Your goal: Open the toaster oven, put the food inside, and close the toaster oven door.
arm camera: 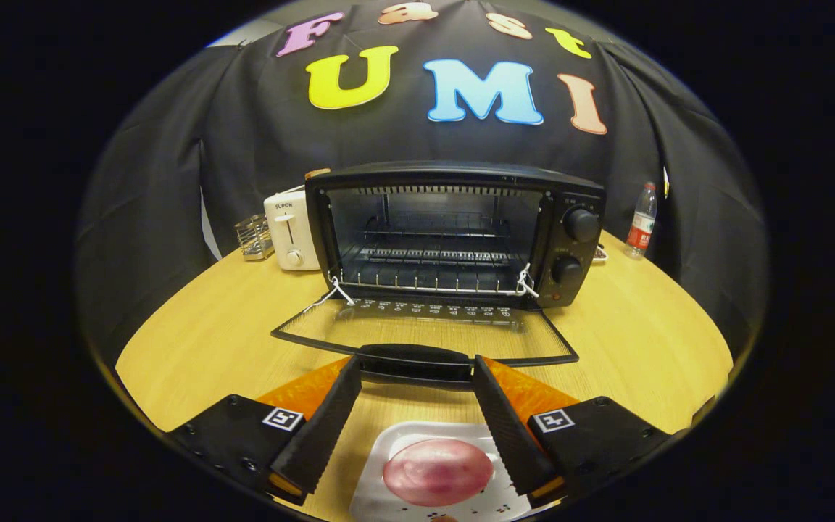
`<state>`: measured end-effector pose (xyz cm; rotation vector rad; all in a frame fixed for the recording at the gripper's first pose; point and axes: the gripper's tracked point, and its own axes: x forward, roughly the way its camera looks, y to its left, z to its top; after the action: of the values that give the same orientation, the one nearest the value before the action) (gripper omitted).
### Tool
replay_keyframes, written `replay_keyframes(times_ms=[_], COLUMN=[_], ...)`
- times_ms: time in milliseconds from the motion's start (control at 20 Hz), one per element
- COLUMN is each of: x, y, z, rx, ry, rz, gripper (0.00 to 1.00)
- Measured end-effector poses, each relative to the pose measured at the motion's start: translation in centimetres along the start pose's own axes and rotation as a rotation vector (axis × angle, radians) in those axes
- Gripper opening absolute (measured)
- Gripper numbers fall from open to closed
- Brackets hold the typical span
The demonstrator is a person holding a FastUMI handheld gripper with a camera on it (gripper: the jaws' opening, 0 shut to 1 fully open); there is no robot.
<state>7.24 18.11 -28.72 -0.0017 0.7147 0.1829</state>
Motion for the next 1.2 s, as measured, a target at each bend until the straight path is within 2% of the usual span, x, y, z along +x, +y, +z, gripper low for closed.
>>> replay_keyframes(times_ms=[250, 550, 850, 1200], x=[-1.7, -3.7, -5.3, -7.0], y=[-2.4, -5.4, -8.2, -9.1], z=[1.0, 0.5, -2.5, -7.2], rx=[0.001, -0.006, 0.101, 0.146], ry=[0.038, 0.128, 0.306, 0.497], rz=[0.056, 0.166, 0.215, 0.252], gripper=[0.99, 0.97, 0.98, 0.99])
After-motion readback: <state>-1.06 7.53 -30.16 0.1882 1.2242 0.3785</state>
